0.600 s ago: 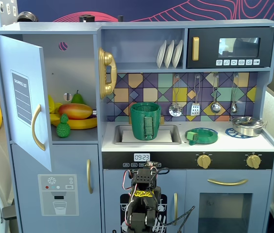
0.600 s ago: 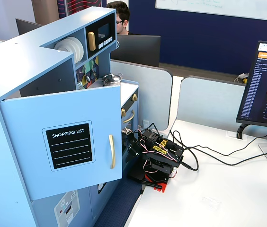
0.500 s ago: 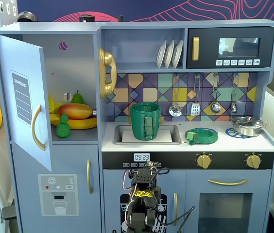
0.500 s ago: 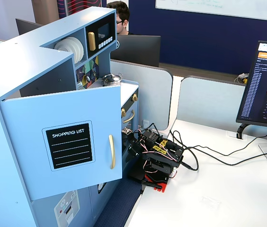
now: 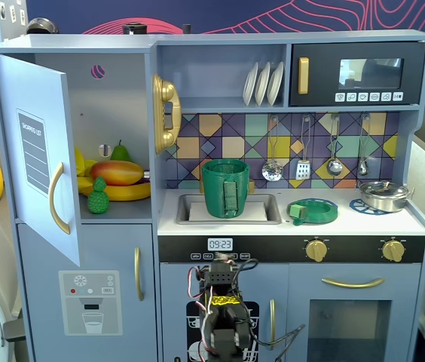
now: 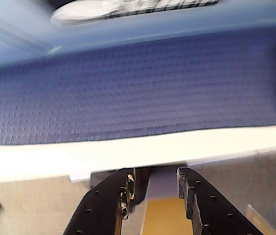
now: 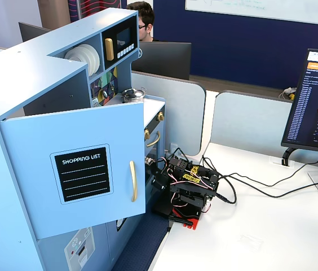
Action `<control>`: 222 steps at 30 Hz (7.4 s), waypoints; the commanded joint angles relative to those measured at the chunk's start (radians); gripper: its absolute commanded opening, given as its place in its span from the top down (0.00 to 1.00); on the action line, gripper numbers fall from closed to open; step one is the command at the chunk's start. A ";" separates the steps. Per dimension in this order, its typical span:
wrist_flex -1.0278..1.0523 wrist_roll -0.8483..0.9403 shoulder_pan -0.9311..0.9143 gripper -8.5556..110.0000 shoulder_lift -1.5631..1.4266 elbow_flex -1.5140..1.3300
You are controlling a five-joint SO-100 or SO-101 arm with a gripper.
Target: Pick up the green pineapple from the left cabinet and place it in the green recipient
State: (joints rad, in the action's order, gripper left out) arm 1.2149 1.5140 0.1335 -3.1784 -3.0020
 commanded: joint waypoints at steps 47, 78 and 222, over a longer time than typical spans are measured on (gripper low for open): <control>-1.193 0.094 0.644 0.66 1.068 0.983; -1.399 0.123 0.571 0.58 1.486 1.310; -0.003 -0.124 -0.164 0.70 0.002 0.150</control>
State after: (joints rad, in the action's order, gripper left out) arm 1.2885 1.4143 -0.0215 -3.1707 -2.7627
